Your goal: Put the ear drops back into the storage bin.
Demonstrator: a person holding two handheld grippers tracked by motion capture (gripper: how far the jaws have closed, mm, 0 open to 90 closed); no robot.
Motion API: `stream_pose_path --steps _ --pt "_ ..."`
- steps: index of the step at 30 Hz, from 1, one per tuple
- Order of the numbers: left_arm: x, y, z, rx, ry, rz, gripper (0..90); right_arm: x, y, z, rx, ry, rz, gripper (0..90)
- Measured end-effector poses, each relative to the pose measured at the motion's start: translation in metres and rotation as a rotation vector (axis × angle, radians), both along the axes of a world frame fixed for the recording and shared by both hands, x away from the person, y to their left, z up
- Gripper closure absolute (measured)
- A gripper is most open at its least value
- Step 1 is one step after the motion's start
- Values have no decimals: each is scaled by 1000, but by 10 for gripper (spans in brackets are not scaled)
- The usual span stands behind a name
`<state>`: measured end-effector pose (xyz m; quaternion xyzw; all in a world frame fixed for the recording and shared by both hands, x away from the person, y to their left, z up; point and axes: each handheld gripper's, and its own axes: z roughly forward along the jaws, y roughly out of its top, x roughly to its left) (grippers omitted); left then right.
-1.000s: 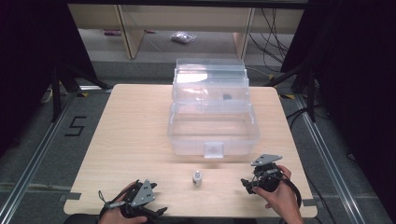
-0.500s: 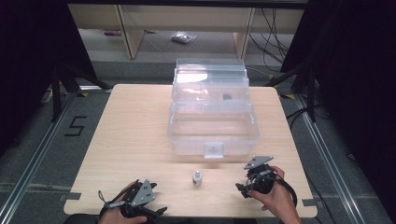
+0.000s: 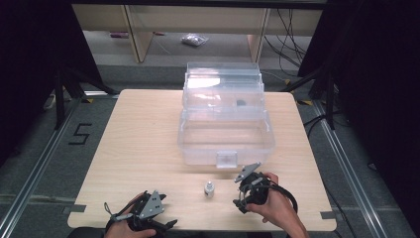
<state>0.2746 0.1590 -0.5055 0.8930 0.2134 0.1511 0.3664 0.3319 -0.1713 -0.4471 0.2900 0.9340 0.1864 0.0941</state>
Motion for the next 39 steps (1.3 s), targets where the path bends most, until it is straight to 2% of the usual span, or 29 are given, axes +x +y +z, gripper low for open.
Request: stream_pose_path --steps 1,3,8,9,10,12,13,14,17,18,20,23,28,29,30,32,34,36,37,39 --pt "-1 0 -1 -12 14 14 155 2 2 -1 0 -13 23 234" --pt "0 0 0 -1 14 14 154 3 6 0 -16 -17 34 237" --pt "0 -1 0 -3 7 3 154 2 18 0 2 7 75 248" --pt "0 0 1 2 7 2 154 3 21 1 2 8 93 248" --pt "-1 -1 -1 -11 16 15 154 2 24 2 -2 13 82 249" --pt "0 0 1 5 2 2 154 5 31 3 -6 7 121 263" --pt "0 0 1 5 2 2 154 5 31 3 -6 7 121 263" --pt "-1 -1 0 -7 4 4 154 5 34 3 -8 11 124 269" --pt "0 0 0 -2 2 -1 154 9 44 5 -23 15 135 278" --pt "-1 0 -1 -9 17 12 154 11 47 5 -29 14 149 284" --pt "0 0 0 0 8 15 154 13 52 5 -39 17 145 294" --pt "0 -1 0 -4 3 -3 154 17 62 2 -64 25 186 317" --pt "0 0 0 -5 2 -1 154 21 70 0 -77 33 209 324" --pt "0 0 0 -5 1 -2 154 21 72 0 -80 46 200 325" --pt "-1 -1 0 -10 2 -2 154 23 74 0 -83 49 220 327" --pt "-1 -1 0 -12 5 -3 154 23 78 -1 -87 57 216 334" --pt "-1 0 0 -6 3 -2 154 26 81 -1 -93 51 235 345" --pt "0 0 0 -6 3 -2 154 27 85 -2 -100 52 221 359" --pt "0 0 0 -7 2 -3 154 28 88 -4 -116 75 214 388" --pt "-1 -1 0 -9 5 -4 154 28 90 -4 -123 77 214 390"
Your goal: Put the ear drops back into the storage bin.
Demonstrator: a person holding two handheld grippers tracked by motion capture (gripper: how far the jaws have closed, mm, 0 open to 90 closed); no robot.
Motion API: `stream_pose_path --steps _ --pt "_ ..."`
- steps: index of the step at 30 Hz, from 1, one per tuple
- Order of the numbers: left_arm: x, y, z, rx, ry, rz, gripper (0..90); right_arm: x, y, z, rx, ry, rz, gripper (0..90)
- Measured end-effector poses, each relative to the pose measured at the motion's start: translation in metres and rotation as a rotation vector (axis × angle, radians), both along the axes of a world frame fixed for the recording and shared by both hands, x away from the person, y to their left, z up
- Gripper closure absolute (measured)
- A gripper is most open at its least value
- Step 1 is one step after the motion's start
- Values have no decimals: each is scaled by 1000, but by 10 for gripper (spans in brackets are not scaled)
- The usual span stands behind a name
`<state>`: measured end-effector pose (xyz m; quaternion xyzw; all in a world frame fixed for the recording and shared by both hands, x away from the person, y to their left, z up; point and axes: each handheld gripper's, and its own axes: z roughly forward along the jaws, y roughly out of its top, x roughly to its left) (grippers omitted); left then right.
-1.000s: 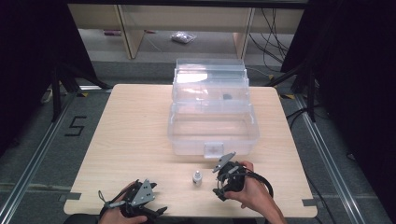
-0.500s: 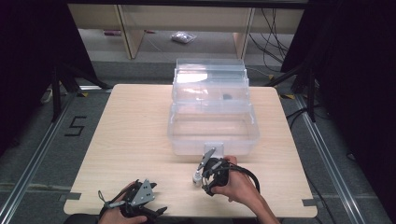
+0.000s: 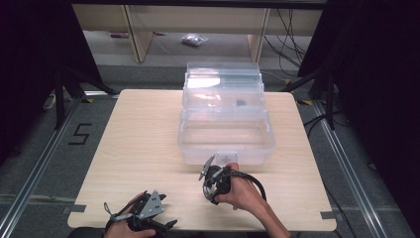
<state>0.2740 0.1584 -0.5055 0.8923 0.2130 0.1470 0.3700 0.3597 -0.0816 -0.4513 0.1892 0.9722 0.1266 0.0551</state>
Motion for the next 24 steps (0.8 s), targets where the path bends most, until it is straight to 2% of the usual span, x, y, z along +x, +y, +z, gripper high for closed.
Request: stream_pose_path --steps 2,4,5,7,10,11,14,15,18,20,21,23,24 --pt "0 0 0 -1 3 -3 154 3 4 -3 2 3 28 412" --pt "0 0 0 -3 1 -1 154 3 5 -3 0 13 23 420" --pt "0 0 0 -2 -1 1 154 3 7 -3 -19 5 7 432" --pt "0 1 0 3 -2 0 154 6 9 -4 -33 -3 40 453" --pt "0 0 0 0 1 -1 154 7 13 -5 -18 17 55 476" --pt "0 0 0 -1 2 -2 154 7 14 -6 -19 10 48 488" --pt "0 0 0 3 0 1 154 11 14 -7 -17 8 82 503" --pt "0 1 0 5 -1 0 154 12 15 -6 -43 0 80 512" --pt "0 0 0 -1 0 -2 154 16 15 -8 -46 -11 117 525" --pt "0 0 0 1 0 -2 154 14 18 -8 -56 5 88 543" --pt "0 0 0 2 -1 -1 154 17 20 -9 -70 2 120 573" --pt "0 1 0 5 -4 -2 154 17 21 -10 -76 7 118 582" --pt "0 1 0 5 -4 -1 154 16 22 -10 -83 14 92 595"
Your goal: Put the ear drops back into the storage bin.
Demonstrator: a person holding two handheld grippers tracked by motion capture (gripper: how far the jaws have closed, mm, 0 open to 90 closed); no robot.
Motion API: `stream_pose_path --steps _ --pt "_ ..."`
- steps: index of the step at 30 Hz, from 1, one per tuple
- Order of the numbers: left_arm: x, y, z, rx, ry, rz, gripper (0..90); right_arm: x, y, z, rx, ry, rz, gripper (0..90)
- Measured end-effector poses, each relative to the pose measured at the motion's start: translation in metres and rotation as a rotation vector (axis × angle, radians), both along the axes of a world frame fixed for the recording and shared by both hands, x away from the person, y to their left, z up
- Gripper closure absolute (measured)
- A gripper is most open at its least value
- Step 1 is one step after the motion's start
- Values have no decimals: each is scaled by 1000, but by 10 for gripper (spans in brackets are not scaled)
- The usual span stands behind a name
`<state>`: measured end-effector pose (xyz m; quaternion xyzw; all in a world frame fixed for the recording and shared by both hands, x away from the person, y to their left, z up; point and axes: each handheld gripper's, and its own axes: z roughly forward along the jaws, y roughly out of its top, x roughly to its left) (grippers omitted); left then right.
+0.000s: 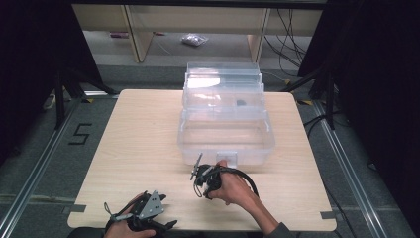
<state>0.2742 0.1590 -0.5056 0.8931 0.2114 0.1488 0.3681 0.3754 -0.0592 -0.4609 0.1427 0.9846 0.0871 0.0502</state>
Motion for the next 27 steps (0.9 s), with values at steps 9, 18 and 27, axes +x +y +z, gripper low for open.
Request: stream_pose_path --steps 9,18,27 --pt "0 0 0 -1 1 1 155 2 -2 0 -13 -1 30 600" --pt "0 0 0 -1 1 1 154 2 -9 15 -22 32 -36 601" --pt "0 0 0 -3 4 1 154 10 -23 38 -15 22 -42 601"
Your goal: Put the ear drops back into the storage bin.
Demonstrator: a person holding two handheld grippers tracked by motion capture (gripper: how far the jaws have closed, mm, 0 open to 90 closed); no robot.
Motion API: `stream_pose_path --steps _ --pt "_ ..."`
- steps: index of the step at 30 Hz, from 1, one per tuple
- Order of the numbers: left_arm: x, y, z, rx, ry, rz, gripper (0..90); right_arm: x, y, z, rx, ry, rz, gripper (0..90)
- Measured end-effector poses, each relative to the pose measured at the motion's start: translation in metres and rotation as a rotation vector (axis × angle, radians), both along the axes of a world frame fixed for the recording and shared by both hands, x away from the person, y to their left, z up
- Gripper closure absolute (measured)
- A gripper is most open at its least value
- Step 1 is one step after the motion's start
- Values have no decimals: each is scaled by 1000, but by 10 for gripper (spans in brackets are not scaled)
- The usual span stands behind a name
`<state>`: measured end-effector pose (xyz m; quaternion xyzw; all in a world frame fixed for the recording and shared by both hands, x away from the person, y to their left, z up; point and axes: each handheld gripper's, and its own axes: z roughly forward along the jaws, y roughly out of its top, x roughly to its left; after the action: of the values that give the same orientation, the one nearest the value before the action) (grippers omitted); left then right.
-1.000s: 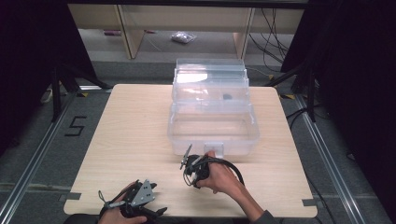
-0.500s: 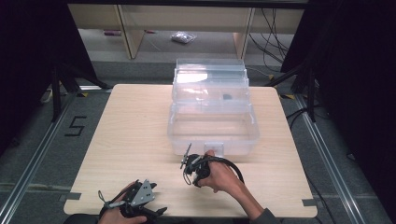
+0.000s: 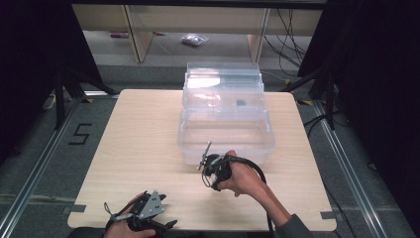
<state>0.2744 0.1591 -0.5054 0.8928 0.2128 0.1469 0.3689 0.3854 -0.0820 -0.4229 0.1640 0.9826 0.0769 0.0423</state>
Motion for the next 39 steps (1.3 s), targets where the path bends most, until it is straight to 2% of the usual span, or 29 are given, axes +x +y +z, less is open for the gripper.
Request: stream_pose_path --steps 2,3,4,7,13,15,17,18,21,24,25,28,30,33,35,36,37,38,39 --pt "0 0 0 0 0 0 155 2 -4 4 9 -5 8 601" --pt "0 0 0 -1 1 0 154 0 -5 6 1 7 -30 601" --pt "0 0 0 1 1 -1 154 3 -8 8 12 -4 -2 601" --pt "0 0 0 1 1 0 154 3 -13 14 10 -3 -44 601" --pt "0 0 0 15 -8 8 154 7 -25 25 19 -5 -65 601" --pt "0 0 0 13 -4 5 154 6 -29 30 33 -1 -97 601" --pt "0 0 0 10 0 1 155 9 -34 35 41 -3 -88 601" --pt "0 0 0 10 1 1 154 8 -36 38 46 -3 -107 601" --pt "0 0 0 10 0 1 154 12 -43 46 67 -1 -90 601" --pt "0 0 0 11 1 2 154 16 -53 55 62 1 -103 601" --pt "0 0 0 10 1 3 154 16 -55 58 56 -1 -124 601" --pt "0 0 0 8 2 3 154 18 -60 62 48 5 -129 601" --pt "0 0 0 9 2 1 155 23 -68 68 44 6 -158 601" --pt "0 0 0 8 2 3 154 26 -72 71 45 -1 -159 601" --pt "0 0 0 10 1 3 154 29 -76 75 37 7 -186 601" --pt "0 0 -1 0 14 15 154 30 -78 77 40 -10 -197 601" --pt "0 0 -1 3 12 15 154 33 -81 79 37 -4 -177 601" --pt "0 0 0 2 12 13 154 34 -82 81 29 -1 -190 601" --pt "0 0 -1 2 13 14 154 35 -85 84 30 -20 -209 601"
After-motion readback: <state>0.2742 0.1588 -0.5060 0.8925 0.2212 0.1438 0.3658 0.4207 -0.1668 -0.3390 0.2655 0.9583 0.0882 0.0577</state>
